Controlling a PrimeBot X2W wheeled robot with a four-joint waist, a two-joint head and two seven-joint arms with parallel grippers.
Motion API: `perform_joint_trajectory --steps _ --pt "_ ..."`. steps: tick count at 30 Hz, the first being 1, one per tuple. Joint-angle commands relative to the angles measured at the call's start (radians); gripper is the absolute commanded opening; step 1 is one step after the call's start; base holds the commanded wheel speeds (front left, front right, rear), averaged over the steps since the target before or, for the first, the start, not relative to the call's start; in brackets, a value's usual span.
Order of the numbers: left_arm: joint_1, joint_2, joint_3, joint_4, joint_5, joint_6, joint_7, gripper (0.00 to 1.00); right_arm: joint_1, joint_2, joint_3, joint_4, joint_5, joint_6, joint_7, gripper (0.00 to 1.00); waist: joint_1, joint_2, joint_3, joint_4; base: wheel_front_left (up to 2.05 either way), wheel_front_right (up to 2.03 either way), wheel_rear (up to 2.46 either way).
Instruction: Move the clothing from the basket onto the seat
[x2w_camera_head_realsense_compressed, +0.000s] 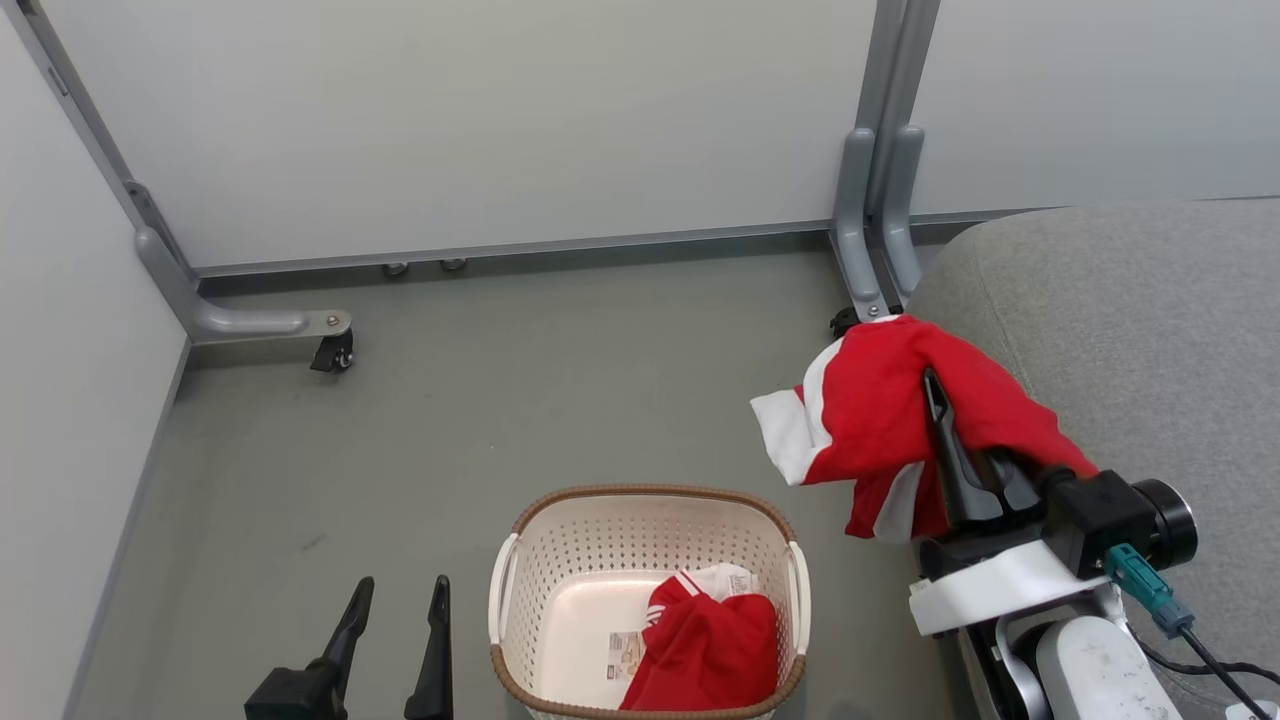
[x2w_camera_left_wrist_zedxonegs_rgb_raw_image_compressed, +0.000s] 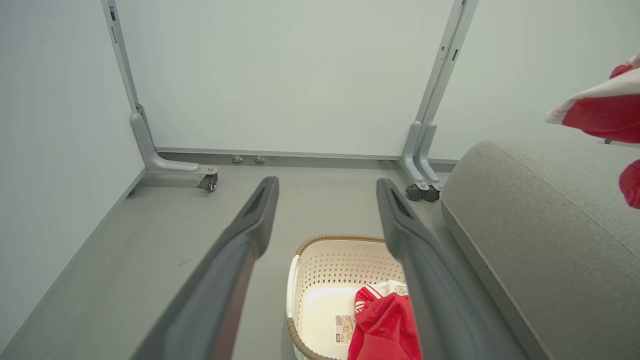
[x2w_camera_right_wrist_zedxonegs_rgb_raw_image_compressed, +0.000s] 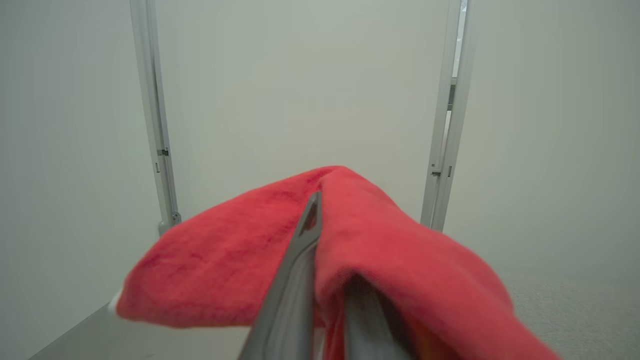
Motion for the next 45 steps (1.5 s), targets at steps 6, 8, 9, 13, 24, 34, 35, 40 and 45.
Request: perform_joint_trajectory --steps 6,8,9,13,24,34,35,40,45 --pt "0.012 0.001 0.001 -0.001 0.010 -0.006 0.001 1.00 0.010 -0.001 0.000 0.000 0.004 0.000 -0.003 0.00 0.0000 0.0000 -0.001 -0.008 0.00 0.00 0.00" --pt "0.014 0.001 0.002 0.003 -0.008 -0.006 0.001 1.00 0.011 -0.001 0.000 0.000 0.004 0.000 -0.003 0.00 0.0000 0.0000 -0.003 -0.010 0.00 0.00 0.00" --pt "0.014 0.001 0.005 0.005 -0.020 -0.007 0.001 1.00 0.011 -0.001 -0.001 0.001 0.004 0.000 -0.003 0.00 0.0000 0.0000 -0.004 -0.011 0.00 0.00 0.00" --pt "0.004 0.001 0.006 0.009 -0.024 -0.007 0.001 1.00 0.012 -0.001 0.000 0.003 0.005 0.000 -0.003 0.00 0.0000 0.0000 -0.006 -0.012 0.00 0.00 0.00" --pt "-0.005 0.001 -0.001 0.003 -0.026 -0.006 0.001 1.00 -0.001 -0.003 0.005 -0.004 -0.007 0.000 -0.003 0.00 0.0000 0.0000 0.001 -0.032 0.00 0.00 0.00" --pt "-0.034 0.001 -0.029 -0.009 -0.031 0.002 0.001 1.00 -0.021 -0.025 -0.014 -0.022 -0.019 0.000 -0.003 0.00 0.0000 0.0000 0.037 -0.157 0.00 0.00 0.00" --pt "-0.037 0.001 -0.031 -0.010 -0.033 0.003 0.001 1.00 -0.023 -0.028 -0.016 -0.023 -0.020 0.000 -0.003 0.00 0.0000 0.0000 0.040 -0.173 0.00 0.00 0.00" --pt "-0.057 0.001 -0.045 -0.014 -0.040 0.005 0.001 1.00 -0.029 -0.042 -0.033 -0.029 -0.022 0.000 -0.003 0.00 0.0000 0.0000 0.058 -0.258 0.00 0.00 0.00" --pt "-0.076 0.001 -0.055 -0.016 -0.045 0.008 0.001 1.00 -0.030 -0.052 -0.049 -0.031 -0.027 0.000 -0.003 0.00 0.0000 0.0000 0.076 -0.343 0.00 0.00 0.00"
